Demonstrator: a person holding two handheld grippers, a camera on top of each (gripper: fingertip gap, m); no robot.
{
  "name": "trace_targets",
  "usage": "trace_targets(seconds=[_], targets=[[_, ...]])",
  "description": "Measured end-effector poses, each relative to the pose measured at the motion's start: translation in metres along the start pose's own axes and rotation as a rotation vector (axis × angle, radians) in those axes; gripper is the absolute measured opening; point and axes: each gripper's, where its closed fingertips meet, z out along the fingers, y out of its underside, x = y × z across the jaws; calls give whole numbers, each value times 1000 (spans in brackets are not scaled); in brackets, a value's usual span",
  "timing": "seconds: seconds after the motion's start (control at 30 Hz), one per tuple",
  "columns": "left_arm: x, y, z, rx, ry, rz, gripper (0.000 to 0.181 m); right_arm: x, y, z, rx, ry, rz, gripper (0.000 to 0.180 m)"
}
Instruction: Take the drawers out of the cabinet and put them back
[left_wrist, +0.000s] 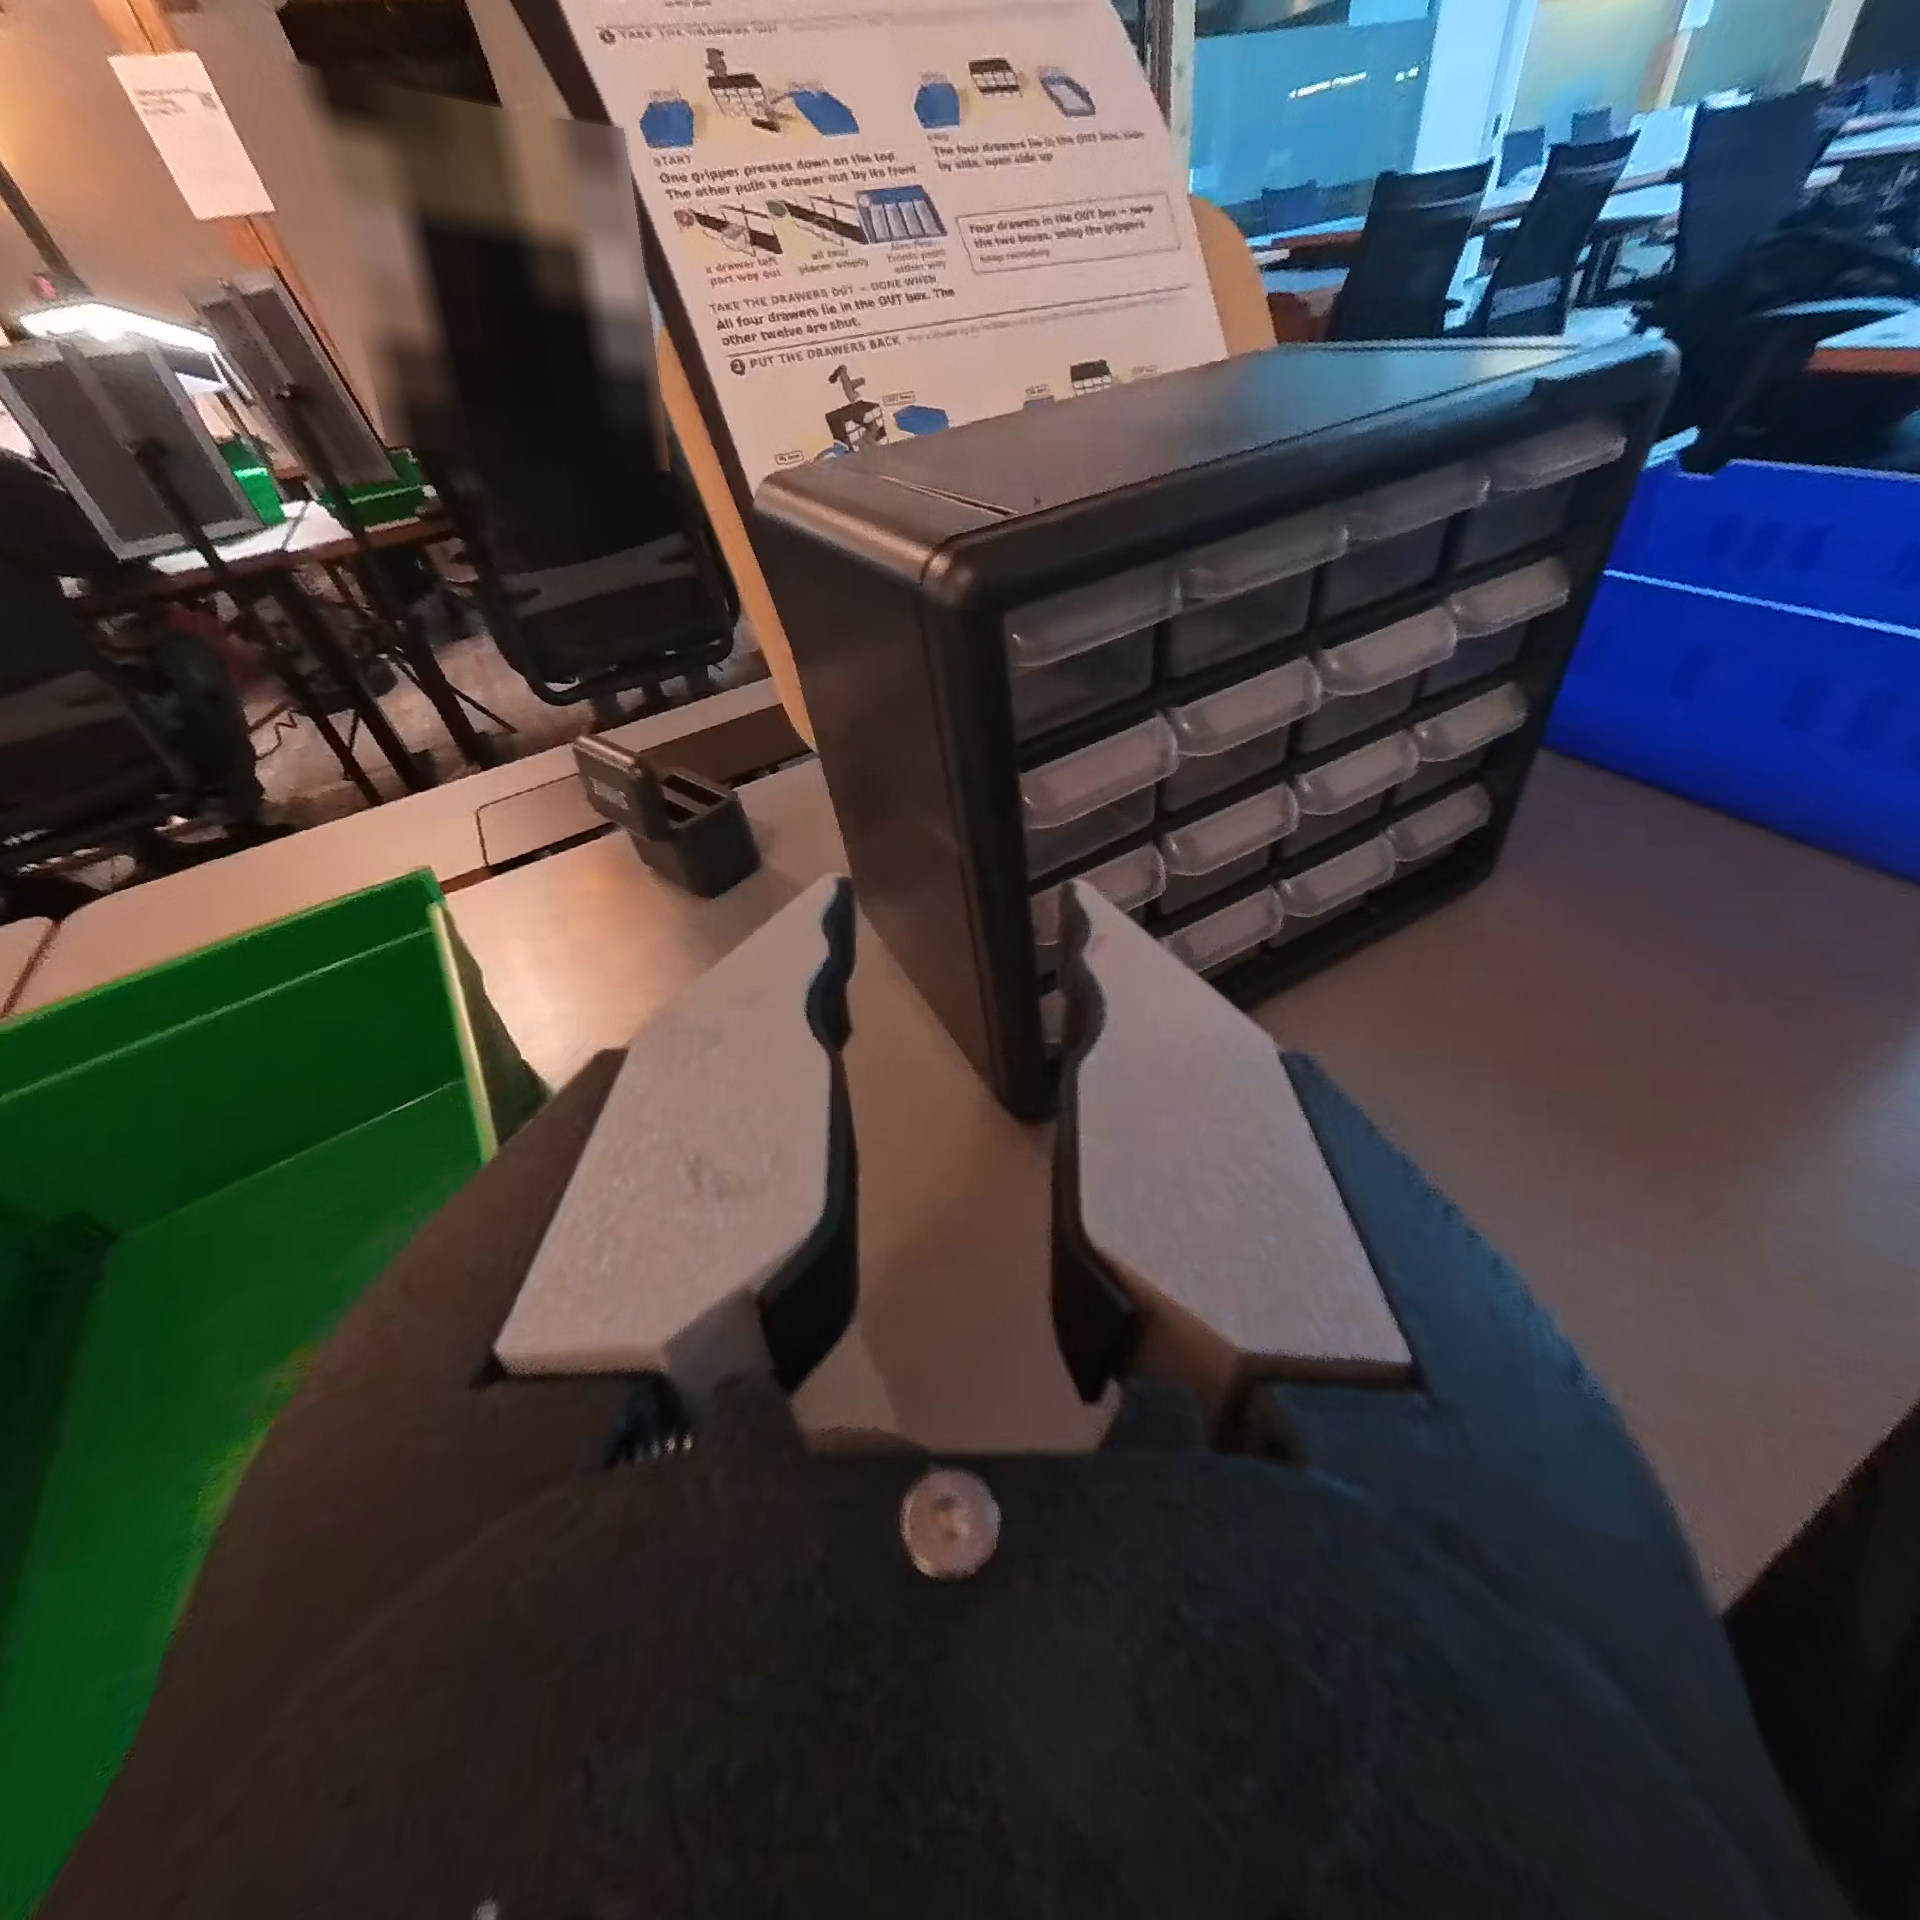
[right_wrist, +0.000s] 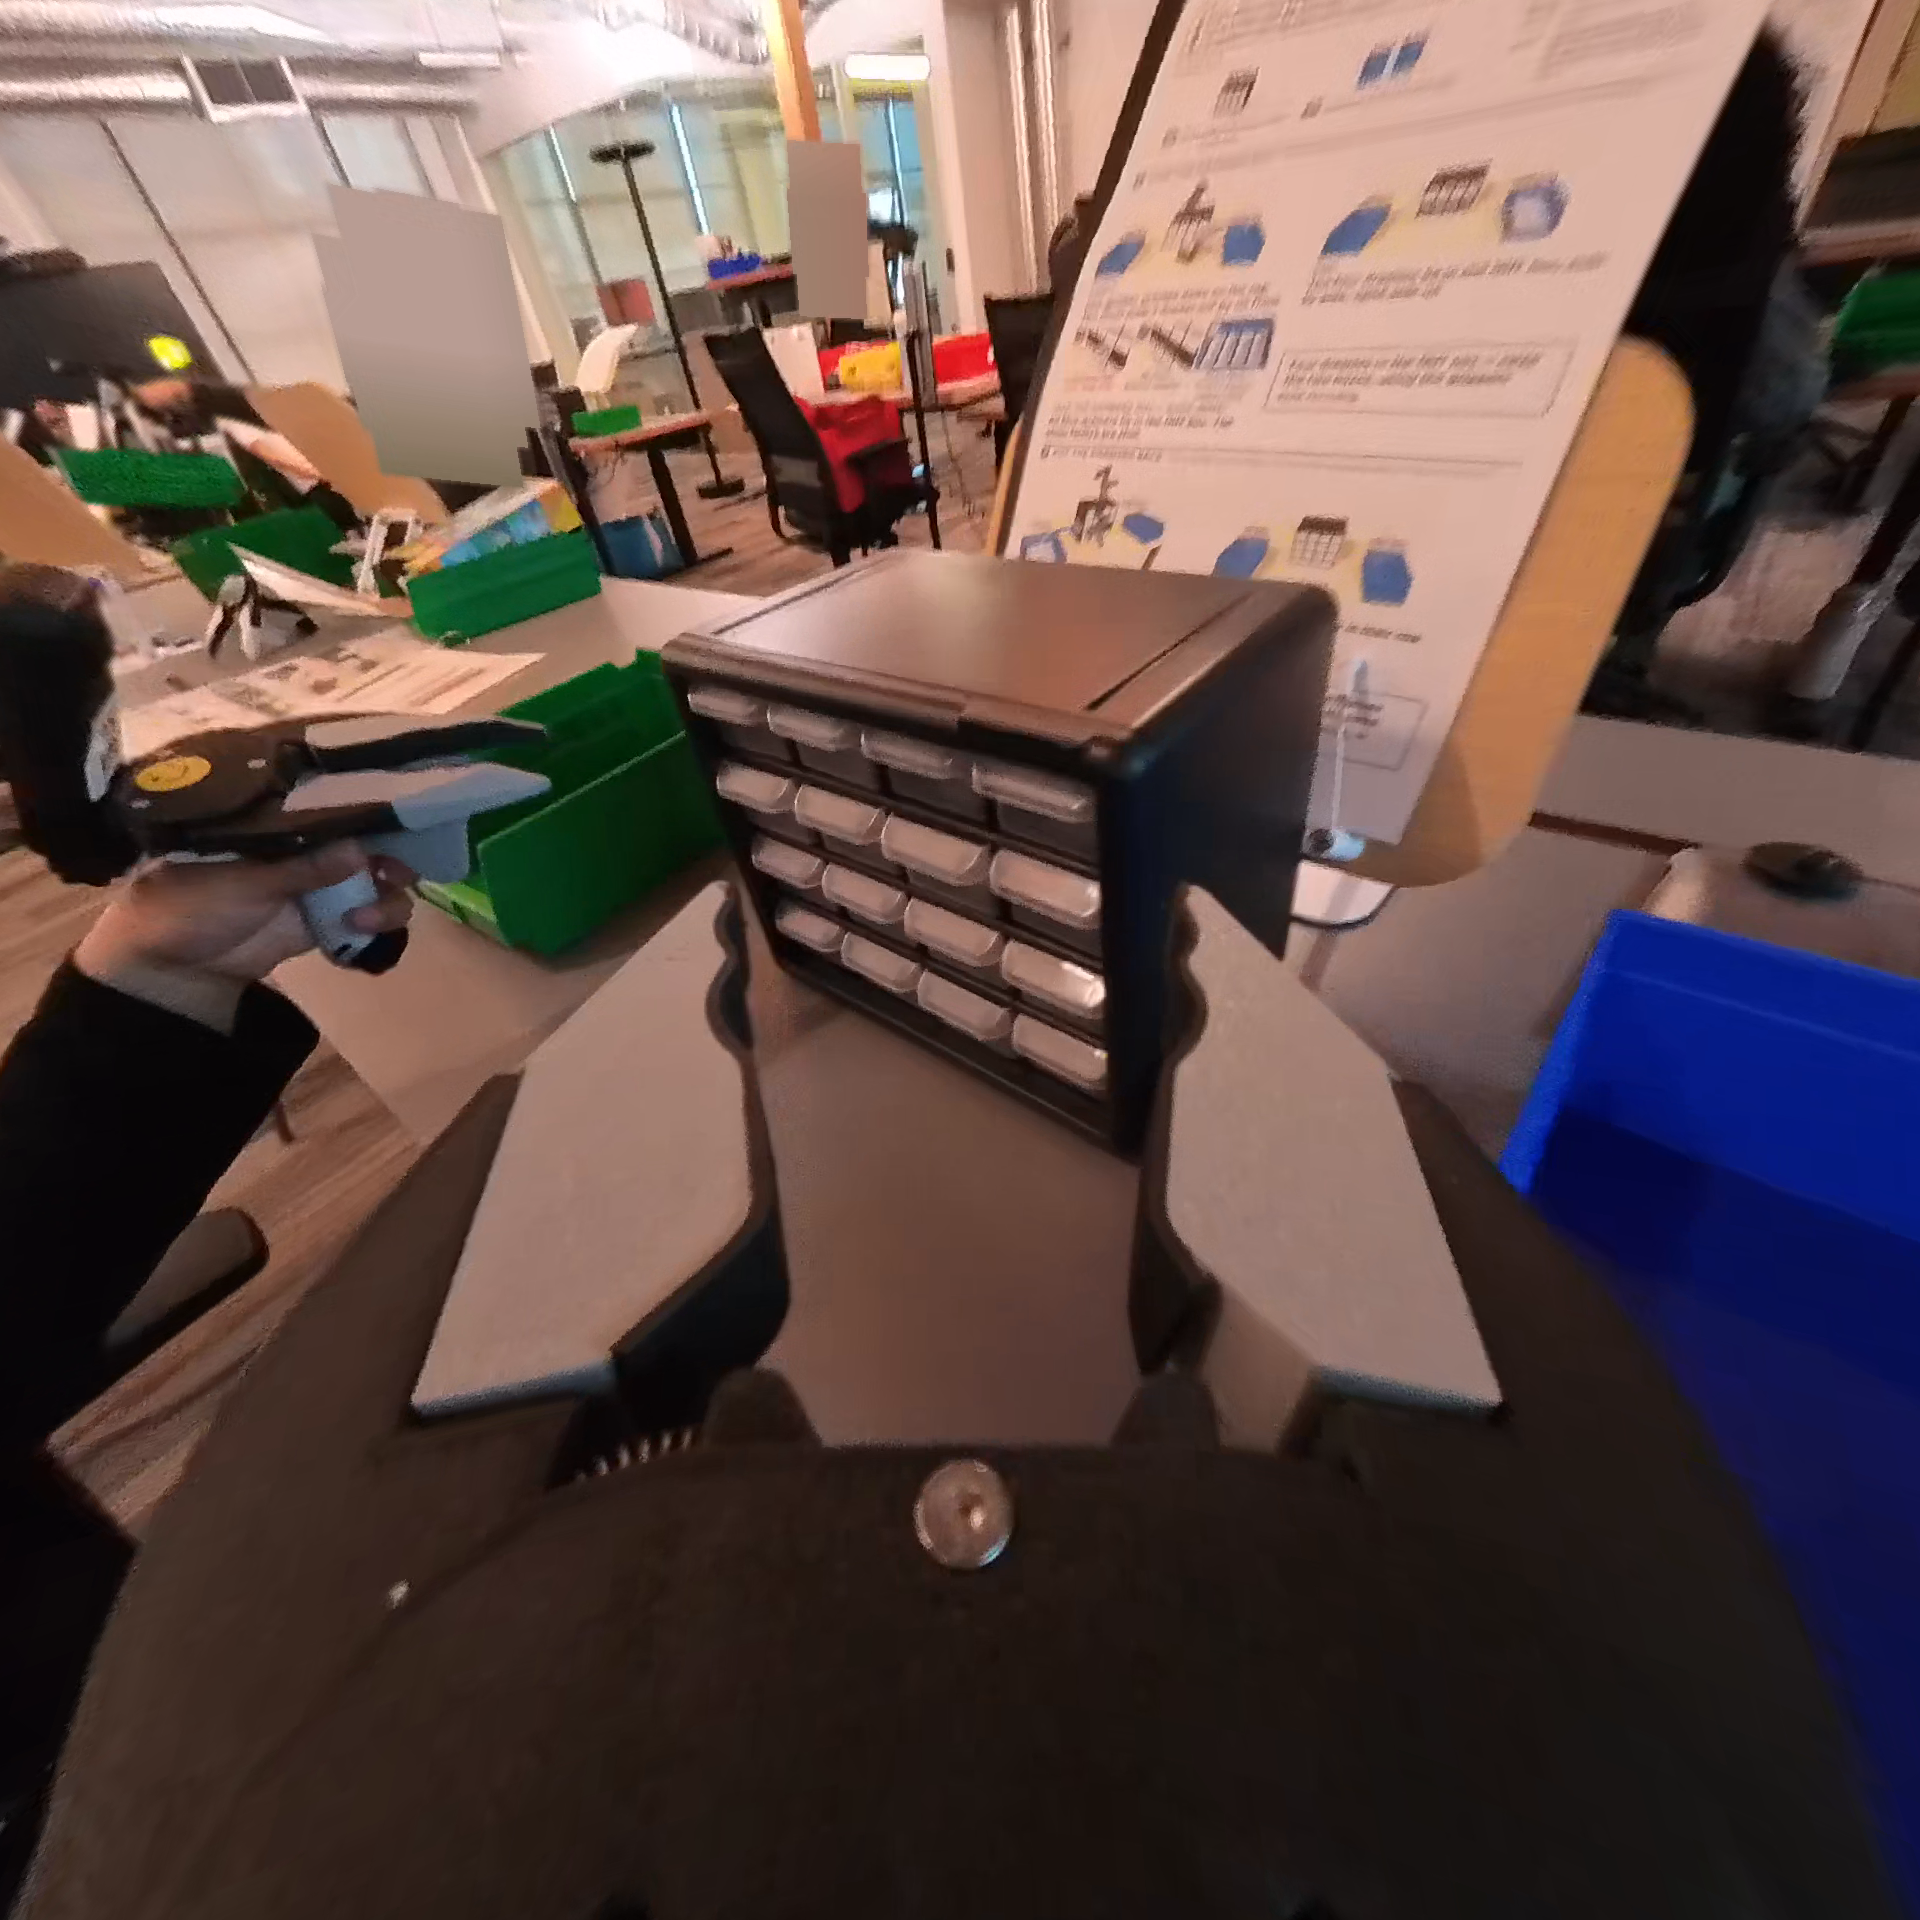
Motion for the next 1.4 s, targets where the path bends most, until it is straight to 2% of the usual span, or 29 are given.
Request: trace_targets(seconds=[0.07,0.17,0.27,0.33,0.37,0.4,0.43,0.63,0.7,0.8,0.83,0.87,0.93,1.13,1.2,1.3,1.4], targets=[[0,1,0,-13,2,-18,33,-4,10,14,-48,-7,12,86],[-3,2,0,-33,-26,-16,28,-15,27,31,-121,-32,-6,107],[-2,-1,0,-19,-27,-26,24,-22,45,45,-193,-27,-34,99],[-2,0,0,-24,-29,-27,24,-26,53,52,-225,-22,-62,80],[-1,-1,0,-24,-30,-23,24,-30,55,54,-233,-33,-87,57],[-1,-1,0,-21,-33,-16,24,-36,56,56,-237,-56,-120,15],[-1,-3,0,-16,-35,-10,24,-41,55,57,-234,-66,-153,0],[0,-3,-2,-12,-27,-12,19,-41,53,60,-224,5,-235,3],[-3,-2,-2,-15,-34,-8,18,-39,53,61,-220,-3,-202,36],[-6,0,-3,-23,-46,-1,18,-29,58,66,-208,-3,-137,52],[-8,1,-2,-29,-53,0,17,-21,62,69,-211,15,-109,68],[-9,1,-2,-31,-60,0,17,-14,69,72,-235,26,-82,76],[-10,2,-2,-33,-62,-4,17,-3,82,78,-273,41,-50,69],[-11,6,0,-44,-68,11,19,7,114,92,-365,15,33,65],[-10,8,2,-51,-59,13,25,12,126,98,-394,18,78,65],[-2,10,3,-52,-9,36,45,15,136,105,-408,5,120,65],[-1,8,2,-40,-2,49,47,13,135,107,-398,-11,129,66]])
